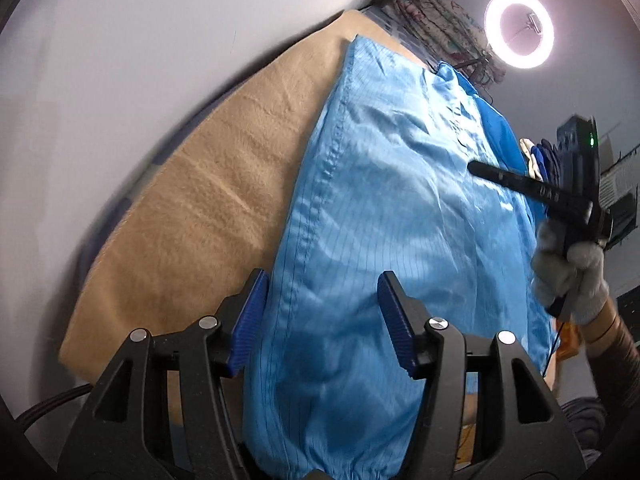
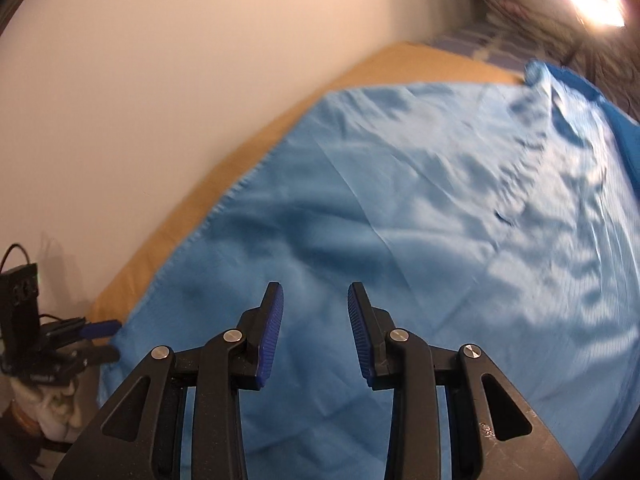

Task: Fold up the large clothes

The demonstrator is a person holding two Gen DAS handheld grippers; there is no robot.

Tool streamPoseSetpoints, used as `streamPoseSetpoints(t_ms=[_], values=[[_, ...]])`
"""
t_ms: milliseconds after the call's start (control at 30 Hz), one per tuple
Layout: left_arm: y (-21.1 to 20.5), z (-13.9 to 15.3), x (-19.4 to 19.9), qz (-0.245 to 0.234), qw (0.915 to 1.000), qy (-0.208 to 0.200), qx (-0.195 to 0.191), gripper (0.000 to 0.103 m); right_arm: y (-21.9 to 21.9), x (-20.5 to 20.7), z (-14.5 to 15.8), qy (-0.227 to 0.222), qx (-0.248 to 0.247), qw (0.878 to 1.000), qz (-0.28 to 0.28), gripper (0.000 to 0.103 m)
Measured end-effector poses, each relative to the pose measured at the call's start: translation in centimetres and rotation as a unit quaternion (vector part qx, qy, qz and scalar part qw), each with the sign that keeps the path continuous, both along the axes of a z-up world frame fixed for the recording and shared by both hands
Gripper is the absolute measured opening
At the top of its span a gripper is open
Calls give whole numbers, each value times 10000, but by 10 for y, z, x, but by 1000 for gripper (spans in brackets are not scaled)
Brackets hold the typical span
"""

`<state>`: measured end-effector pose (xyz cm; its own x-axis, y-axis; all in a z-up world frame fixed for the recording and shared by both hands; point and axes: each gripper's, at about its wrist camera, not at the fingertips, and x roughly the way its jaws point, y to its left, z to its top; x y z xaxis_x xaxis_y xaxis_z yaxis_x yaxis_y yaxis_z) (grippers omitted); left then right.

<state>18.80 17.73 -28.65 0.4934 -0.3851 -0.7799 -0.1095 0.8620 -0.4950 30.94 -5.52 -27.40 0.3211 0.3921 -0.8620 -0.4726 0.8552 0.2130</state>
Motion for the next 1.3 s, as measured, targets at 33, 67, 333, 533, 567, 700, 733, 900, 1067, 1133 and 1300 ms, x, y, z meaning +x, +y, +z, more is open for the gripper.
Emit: streamPoseSetpoints(t_ms=[33, 67, 333, 533, 567, 700, 733, 900, 1067, 1133, 1300], values=[[2, -1, 0, 28, 10000, 4, -18, 58, 1, 0, -5, 54, -65, 10000, 17, 32], [3, -3, 2, 52, 10000, 30, -58, 58, 3, 0, -8, 88, -109, 9999, 44, 32], [-6, -9, 12, 0, 9999, 124, -110, 16, 13, -3, -37, 205, -268, 9993, 149, 32], [-12, 2, 6, 87, 9998, -151, 104, 3, 15, 0, -41, 188, -280, 9993, 161, 32], [-13, 5, 4, 107, 9996, -204, 144, 2, 15, 1, -42, 194, -294, 9992, 162, 32], [-17, 13, 1, 138, 9987, -360, 323, 2, 18, 13, -39, 508, -82, 9987, -11, 37], [-19, 16, 0, 133, 9983, -405, 396, 2, 19, 18, -37, 618, 50, 9980, -114, 44], [-30, 28, -2, 41, 9954, -606, 736, 2, 37, 39, -21, 901, 568, 9930, -503, 53], [-37, 33, -4, -44, 9934, -697, 906, 1, 72, 56, -15, 1108, 756, 9883, -725, 58], [-39, 35, -4, -72, 9929, -724, 940, 1, 86, 61, -17, 1166, 693, 9875, -797, 58], [-45, 38, -3, -172, 9912, -798, 1046, 1, 118, 69, -24, 1222, 453, 9878, -855, 58]])
